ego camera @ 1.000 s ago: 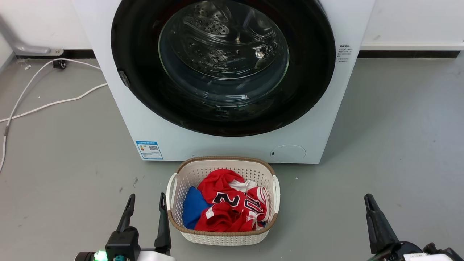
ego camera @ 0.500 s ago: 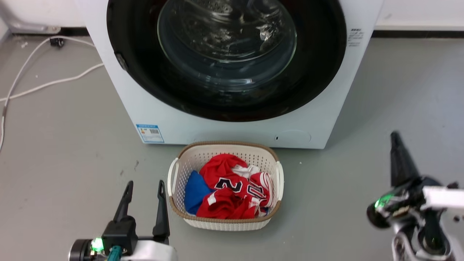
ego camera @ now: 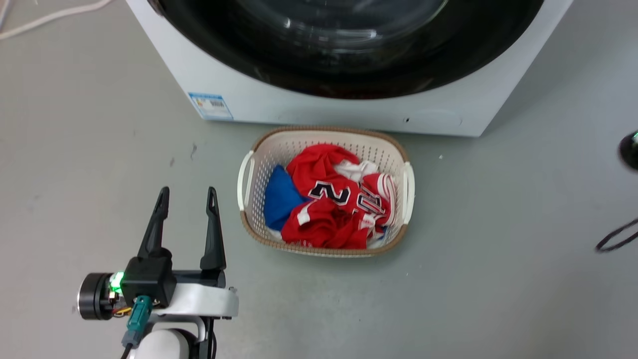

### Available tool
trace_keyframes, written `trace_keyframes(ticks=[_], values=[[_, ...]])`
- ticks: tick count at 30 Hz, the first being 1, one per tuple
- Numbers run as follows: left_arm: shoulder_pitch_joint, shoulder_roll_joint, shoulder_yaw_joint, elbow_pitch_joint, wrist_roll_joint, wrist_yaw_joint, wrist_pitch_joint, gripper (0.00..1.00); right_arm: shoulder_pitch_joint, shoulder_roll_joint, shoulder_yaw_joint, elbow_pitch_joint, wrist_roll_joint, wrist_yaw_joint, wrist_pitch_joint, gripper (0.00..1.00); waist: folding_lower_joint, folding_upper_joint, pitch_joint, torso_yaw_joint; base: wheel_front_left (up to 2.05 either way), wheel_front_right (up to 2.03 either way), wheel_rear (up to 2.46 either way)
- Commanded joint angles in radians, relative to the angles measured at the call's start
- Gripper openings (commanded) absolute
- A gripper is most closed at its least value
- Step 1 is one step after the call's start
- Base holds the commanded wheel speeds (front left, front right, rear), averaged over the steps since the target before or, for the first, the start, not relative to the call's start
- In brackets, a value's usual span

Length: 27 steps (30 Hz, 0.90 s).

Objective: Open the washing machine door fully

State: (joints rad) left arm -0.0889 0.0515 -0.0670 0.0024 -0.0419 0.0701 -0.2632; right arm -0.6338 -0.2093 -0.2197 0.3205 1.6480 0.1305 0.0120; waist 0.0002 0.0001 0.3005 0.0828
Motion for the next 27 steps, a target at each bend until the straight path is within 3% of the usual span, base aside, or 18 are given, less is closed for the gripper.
trace_keyframes(ticks=[1,12,27], values=[[-0.021,-0.002,-0.001,-0.005,0.002,-0.003,-0.002,1.00,-0.051,-0.024,-0.002,0.018,-0.008,0.000,0.017,0.00,-0.0002,-0.0001,0.065,0.020,0.00,0.00,0.00],[-0.095,-0.002,-0.014,-0.026,-0.012,-0.005,-0.002,1.00,-0.322,-0.164,0.069,0.178,-0.063,0.000,0.169,0.00,-0.0002,-0.0001,0.206,0.049,0.00,0.00,0.00],[-0.152,-0.002,-0.018,-0.065,-0.009,-0.002,-0.002,1.00,-0.546,-0.259,0.218,0.276,-0.121,0.000,0.418,0.00,-0.0002,-0.0001,0.305,0.074,0.00,0.00,0.00]])
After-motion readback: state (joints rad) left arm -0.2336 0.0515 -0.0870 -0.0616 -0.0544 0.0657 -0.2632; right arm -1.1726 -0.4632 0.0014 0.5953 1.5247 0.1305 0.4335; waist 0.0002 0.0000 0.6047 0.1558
